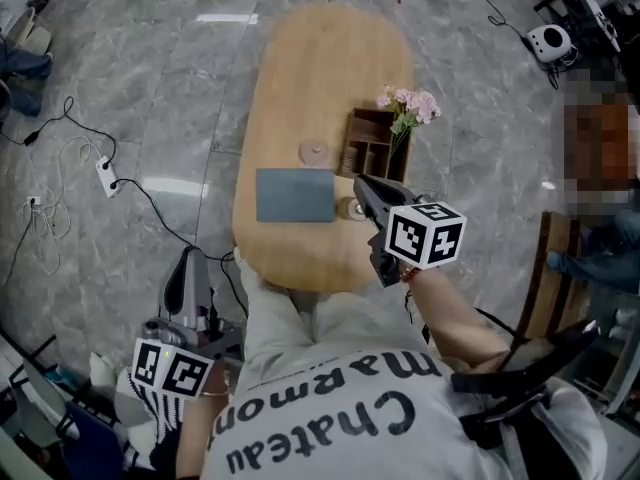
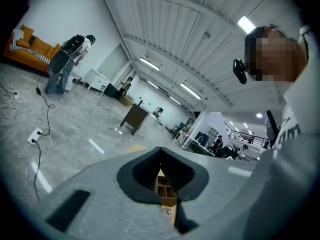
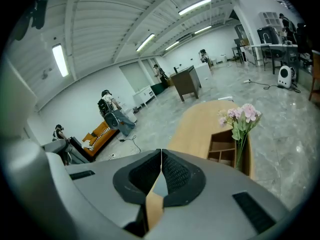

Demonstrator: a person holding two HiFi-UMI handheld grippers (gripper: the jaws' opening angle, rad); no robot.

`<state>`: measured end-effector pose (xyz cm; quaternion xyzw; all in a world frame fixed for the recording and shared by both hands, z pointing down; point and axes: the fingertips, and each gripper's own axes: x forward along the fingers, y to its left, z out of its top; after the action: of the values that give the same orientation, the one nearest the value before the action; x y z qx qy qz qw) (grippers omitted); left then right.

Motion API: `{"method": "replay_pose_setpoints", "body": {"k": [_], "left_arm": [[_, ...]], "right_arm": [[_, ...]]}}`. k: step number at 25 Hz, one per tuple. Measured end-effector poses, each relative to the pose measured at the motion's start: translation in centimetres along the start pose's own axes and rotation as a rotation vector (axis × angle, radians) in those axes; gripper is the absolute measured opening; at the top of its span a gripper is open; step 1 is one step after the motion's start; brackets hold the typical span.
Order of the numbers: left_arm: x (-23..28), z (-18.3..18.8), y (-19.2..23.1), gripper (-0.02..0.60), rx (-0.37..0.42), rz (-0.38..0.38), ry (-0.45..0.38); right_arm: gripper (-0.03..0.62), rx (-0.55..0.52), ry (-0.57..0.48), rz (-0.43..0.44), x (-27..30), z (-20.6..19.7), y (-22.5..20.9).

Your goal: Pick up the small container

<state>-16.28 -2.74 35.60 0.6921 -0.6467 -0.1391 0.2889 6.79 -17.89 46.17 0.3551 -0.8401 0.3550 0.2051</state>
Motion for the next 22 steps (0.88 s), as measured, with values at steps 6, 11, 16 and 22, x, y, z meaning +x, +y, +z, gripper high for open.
{"method": "replay_pose_setpoints", "body": {"k": [6,11,16,22], "left_arm": [[4.9,-2.0,3.3,0.014,-0.01,-0.064,0.135],[8.8,-2.0,7.2,0.014,0.028,-0.121,0.239],[12.1,-1.8,13.0,0.014,0.01,-0.132,0.332],[15.4,-1.0,18.8,0.014,0.034,-0.134,0.354]], "right_arm": [[0.014,0.068,0.013,-0.038,4.1,-1.6,-2.2],[0.014,0.079,0.012,-0.069,8.4,-2.9,-2.7],[0.014,0.087,0.016,-0.152,13.4,-3.9,-2.9],[0.014,0.119,-0.114,-0.304,17.5,-3.9,-5.2]]}}
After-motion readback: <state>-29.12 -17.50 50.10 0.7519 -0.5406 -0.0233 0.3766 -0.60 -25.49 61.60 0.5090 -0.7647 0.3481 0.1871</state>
